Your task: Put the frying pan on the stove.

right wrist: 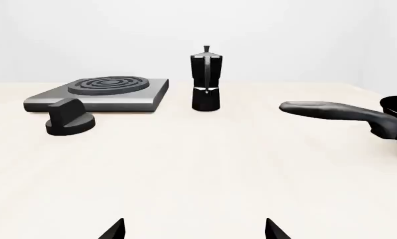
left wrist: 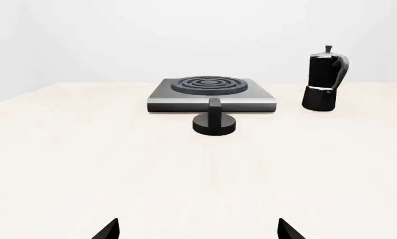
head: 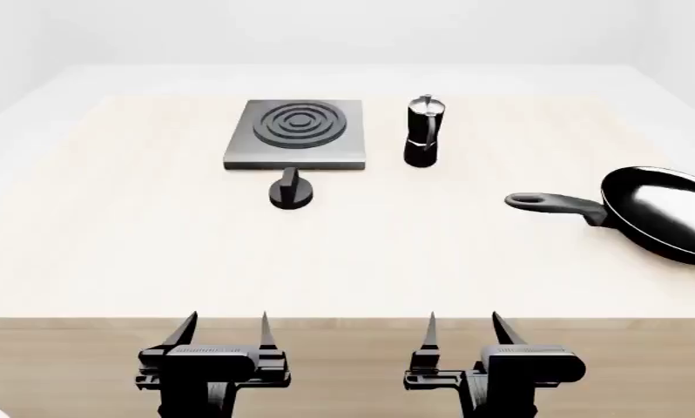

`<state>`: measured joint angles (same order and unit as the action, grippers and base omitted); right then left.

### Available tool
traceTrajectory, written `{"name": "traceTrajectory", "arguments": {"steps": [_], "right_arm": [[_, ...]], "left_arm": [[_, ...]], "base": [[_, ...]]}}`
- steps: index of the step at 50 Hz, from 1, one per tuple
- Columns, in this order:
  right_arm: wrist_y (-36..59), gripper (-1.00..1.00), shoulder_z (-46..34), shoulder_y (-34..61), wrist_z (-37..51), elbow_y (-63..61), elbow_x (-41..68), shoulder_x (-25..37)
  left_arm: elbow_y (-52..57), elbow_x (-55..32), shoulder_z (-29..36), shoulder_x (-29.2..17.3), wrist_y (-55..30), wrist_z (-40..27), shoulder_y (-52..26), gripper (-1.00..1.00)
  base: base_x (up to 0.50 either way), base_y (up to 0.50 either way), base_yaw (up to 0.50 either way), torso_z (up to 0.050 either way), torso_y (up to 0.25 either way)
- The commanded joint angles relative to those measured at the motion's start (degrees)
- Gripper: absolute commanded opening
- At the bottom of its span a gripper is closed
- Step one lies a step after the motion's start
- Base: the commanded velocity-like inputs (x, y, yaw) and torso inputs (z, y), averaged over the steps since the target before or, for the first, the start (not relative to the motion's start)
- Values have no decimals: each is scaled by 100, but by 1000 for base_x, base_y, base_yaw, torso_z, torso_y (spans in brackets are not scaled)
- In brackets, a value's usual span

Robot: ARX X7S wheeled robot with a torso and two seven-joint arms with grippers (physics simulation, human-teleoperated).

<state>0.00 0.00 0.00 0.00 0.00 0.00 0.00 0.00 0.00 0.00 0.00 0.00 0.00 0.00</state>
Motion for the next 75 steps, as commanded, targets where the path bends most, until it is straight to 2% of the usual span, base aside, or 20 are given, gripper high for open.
{"name": "traceTrajectory", "arguments": {"steps": [1, 6, 20, 43, 75], "right_arm": [[243, 100, -132, -78, 190, -357, -7, 85], [651, 100, -211, -345, 331, -1445, 221, 188], [994, 100, -434, -763, 547, -2865, 261, 434], [1085, 100, -630, -851, 768, -3300, 349, 627], [1032, 100, -800, -825, 1001, -3279, 529, 813]], "left_arm": [[476, -129, 75, -100, -246, -100, 142, 100], [1257, -112, 174, -251, -448, -248, 435, 100], [2184, -292, 248, -455, -577, -440, 757, 100], [2413, -565, 344, -631, -627, -576, 841, 100], [2540, -754, 483, -834, -629, -784, 871, 100]], "base": [[0, 0, 0, 0, 0], [0, 0, 0, 0, 0], [74, 0, 0, 0, 0], [245, 0, 0, 0, 0], [271, 0, 0, 0, 0]]}}
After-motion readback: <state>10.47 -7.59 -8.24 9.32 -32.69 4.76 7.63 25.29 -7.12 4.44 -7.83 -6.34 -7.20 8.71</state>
